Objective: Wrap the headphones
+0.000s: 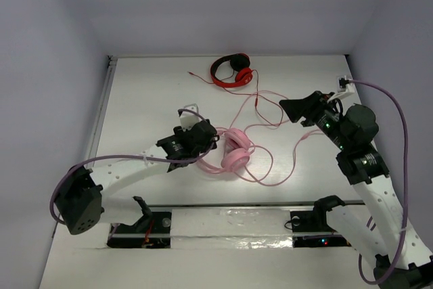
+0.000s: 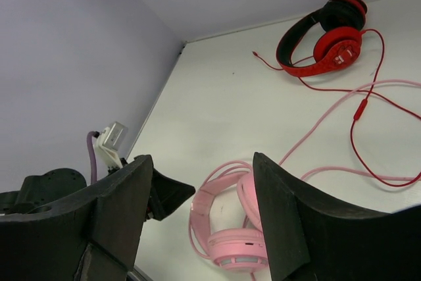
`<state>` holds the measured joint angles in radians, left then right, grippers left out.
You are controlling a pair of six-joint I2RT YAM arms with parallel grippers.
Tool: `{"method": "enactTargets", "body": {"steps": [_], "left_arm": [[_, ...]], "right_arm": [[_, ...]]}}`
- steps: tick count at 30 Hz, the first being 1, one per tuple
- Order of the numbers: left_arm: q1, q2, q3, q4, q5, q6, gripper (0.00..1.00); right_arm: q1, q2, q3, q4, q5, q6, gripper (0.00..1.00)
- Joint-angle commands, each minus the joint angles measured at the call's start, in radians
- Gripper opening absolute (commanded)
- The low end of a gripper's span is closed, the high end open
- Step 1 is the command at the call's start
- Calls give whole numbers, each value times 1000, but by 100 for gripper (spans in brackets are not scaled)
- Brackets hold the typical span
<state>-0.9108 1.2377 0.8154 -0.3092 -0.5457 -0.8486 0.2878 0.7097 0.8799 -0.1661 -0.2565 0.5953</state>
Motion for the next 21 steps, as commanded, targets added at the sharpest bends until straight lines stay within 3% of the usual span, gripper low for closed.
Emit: {"method": "enactTargets", "body": {"steps": [1,7,15,21], "left_arm": [[1,43,-4,44,46,29,64],[35,115,-45,39,69,11,64],[35,35,-130,8,59,-78,64],[44,138,-166,97,113,-66,63]], "right_arm": [[-4,7,-2,59,-29,-9,69],[-4,14,-10,60,-32,-9,69],[-4,20,-21,76,-43,-3,69],[-4,13,-29,79,-43,1,69]]}}
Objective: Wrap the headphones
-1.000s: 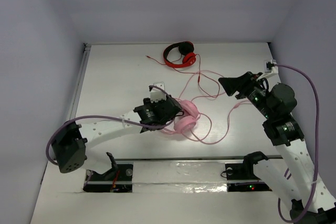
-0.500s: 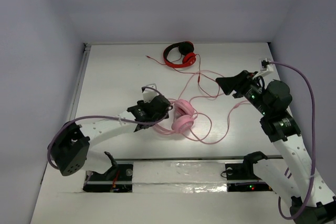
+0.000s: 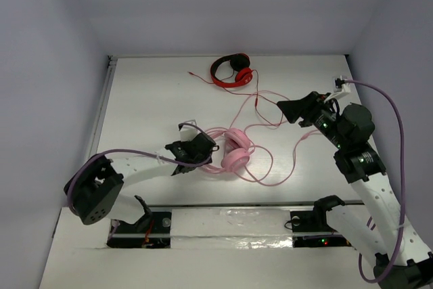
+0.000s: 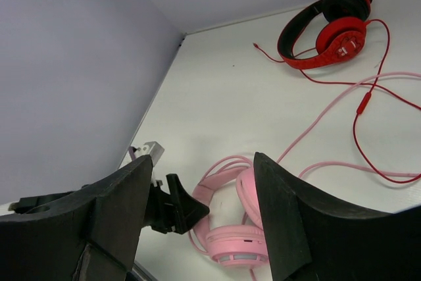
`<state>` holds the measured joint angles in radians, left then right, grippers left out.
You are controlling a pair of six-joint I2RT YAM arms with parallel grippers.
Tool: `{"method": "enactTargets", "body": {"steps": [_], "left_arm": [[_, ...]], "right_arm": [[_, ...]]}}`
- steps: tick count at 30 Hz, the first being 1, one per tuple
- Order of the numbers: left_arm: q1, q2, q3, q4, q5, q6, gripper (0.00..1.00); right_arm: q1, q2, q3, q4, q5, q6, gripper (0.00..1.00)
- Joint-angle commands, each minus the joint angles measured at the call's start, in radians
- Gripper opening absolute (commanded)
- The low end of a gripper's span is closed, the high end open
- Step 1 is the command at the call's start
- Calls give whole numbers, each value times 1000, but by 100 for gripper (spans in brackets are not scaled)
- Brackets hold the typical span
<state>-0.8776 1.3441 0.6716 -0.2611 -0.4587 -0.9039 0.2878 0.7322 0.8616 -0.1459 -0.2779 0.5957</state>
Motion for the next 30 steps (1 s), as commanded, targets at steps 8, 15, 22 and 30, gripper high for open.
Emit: {"method": "enactTargets", "body": {"steps": [8,15,22,30], "left_arm": [[49,78,-55,140,38,5,57],[58,138,-67,200,55,14,34],[68,139,-67,244,42,54,0],[124,-132,132,79,54,258,0]], "right_arm": [[-4,-7,-13,58,-21,0,69],[-4,-11,-21,72,-6,6,68],[-4,-10,-24,66,5,4,68],[-4,47,-33,135,-104,19,29]]}}
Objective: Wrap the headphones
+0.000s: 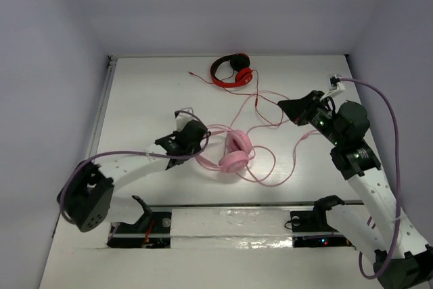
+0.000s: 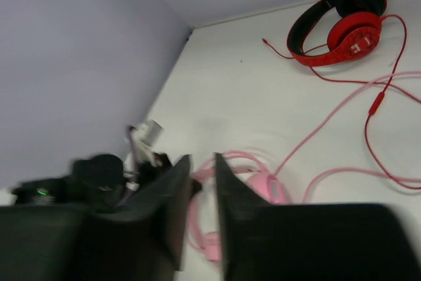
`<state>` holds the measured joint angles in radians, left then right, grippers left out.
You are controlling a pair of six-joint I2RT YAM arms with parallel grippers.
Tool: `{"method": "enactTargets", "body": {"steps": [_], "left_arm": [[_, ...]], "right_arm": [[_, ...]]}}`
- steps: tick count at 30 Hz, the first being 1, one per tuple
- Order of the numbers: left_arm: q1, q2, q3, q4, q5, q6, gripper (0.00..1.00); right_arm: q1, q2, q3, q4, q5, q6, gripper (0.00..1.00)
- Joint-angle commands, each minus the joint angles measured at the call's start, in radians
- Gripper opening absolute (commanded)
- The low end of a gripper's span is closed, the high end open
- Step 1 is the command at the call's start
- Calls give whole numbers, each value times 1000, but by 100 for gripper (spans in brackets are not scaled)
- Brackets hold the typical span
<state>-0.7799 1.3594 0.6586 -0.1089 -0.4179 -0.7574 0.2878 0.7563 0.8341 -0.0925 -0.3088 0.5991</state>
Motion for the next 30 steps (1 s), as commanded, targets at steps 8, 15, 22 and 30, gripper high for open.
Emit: {"method": "enactTargets", "body": {"steps": [8,15,22,30], "left_arm": [[192,-310,441,-228,178,299,0],[407,-278,647,-267,473,374,0],[491,-224,824,-310,665,391,0],[533,-117,989,-282,811,352,0]], "right_arm": [[39,86,-21,200,-124,-5,0],[126,189,-105,353,-61,-116,50],[126,254,-119,408,-145,-177,91],[136,397,-195,616,-75,-200,85]]}}
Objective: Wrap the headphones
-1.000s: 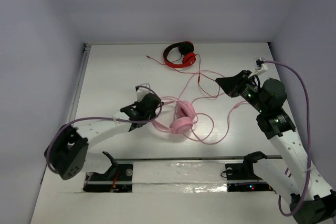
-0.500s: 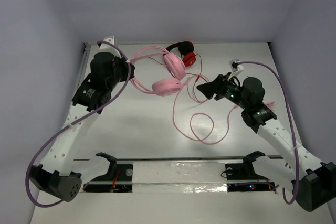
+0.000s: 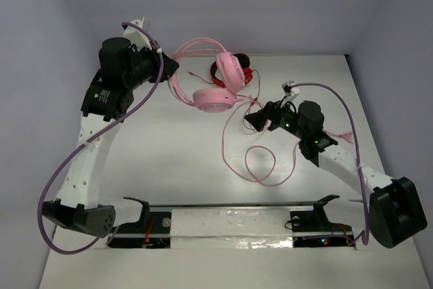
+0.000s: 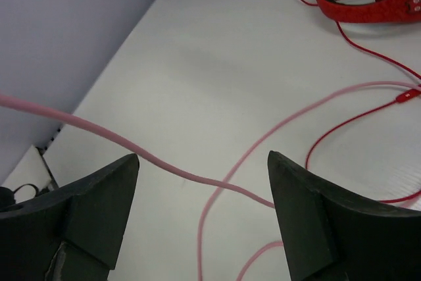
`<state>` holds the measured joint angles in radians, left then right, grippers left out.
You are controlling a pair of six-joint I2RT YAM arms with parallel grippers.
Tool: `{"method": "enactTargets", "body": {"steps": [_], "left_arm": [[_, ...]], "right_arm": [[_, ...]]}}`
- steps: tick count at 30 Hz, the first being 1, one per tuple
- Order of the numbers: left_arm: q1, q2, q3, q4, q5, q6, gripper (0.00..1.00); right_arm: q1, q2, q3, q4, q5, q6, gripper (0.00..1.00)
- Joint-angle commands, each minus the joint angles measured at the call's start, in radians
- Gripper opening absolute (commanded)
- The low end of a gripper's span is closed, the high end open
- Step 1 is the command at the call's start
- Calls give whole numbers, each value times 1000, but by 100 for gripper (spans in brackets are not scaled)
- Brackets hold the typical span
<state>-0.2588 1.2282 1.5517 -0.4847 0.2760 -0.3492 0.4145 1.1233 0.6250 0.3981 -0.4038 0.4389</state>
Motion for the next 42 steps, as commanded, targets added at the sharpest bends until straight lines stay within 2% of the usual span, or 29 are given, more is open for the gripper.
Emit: {"method": "enactTargets", "body": {"steps": [1,4,7,14,22,24,25,26,27,28,30,32,33,35,37,38,39,42], "left_arm": [[12,25,114,92,132,-62,0],[21,56,192,95,169,-76,0],[33,94,289,78,219,-96,0],[43,186,510,57,258,-148,0],[61,235,599,67,304,-195,0],[61,241,610,63,299,-198,0],[72,243,611,61,302,-198,0],[72,251,614,61,304,-198,0],[82,254,614,60,299,-197,0],[82,255,611,58,295,-195,0],[82,260,593,61,289,-186,0],[95,257,561,66,281,-178,0],[107,257,547,69,282,-174,0],[127,248,498,80,288,-174,0],[165,254,454,116,330,-189,0],[176,258,444,117,342,-194,0],[185,264,440,115,345,-195,0],[217,286,418,113,361,-198,0]], "right_arm": [[9,42,30,128,17,-42,84],[9,133,73,127,-46,-42,83],[18,197,81,163,-12,-43,82],[43,299,96,240,-46,-12,77],[87,348,87,272,-40,-20,79],[87,349,88,252,-40,-26,69],[87,343,85,248,-36,-22,61],[87,334,72,242,-9,-13,26],[87,296,61,239,15,16,13],[87,271,53,232,42,32,6],[87,216,38,173,152,61,0],[87,114,24,98,259,63,0],[87,78,6,73,291,63,4],[87,-28,-16,19,316,63,20],[87,-126,-69,22,242,67,54],[87,-155,-89,30,212,67,54],[87,-183,-111,44,180,87,64],[99,-244,-189,96,56,110,78]]}}
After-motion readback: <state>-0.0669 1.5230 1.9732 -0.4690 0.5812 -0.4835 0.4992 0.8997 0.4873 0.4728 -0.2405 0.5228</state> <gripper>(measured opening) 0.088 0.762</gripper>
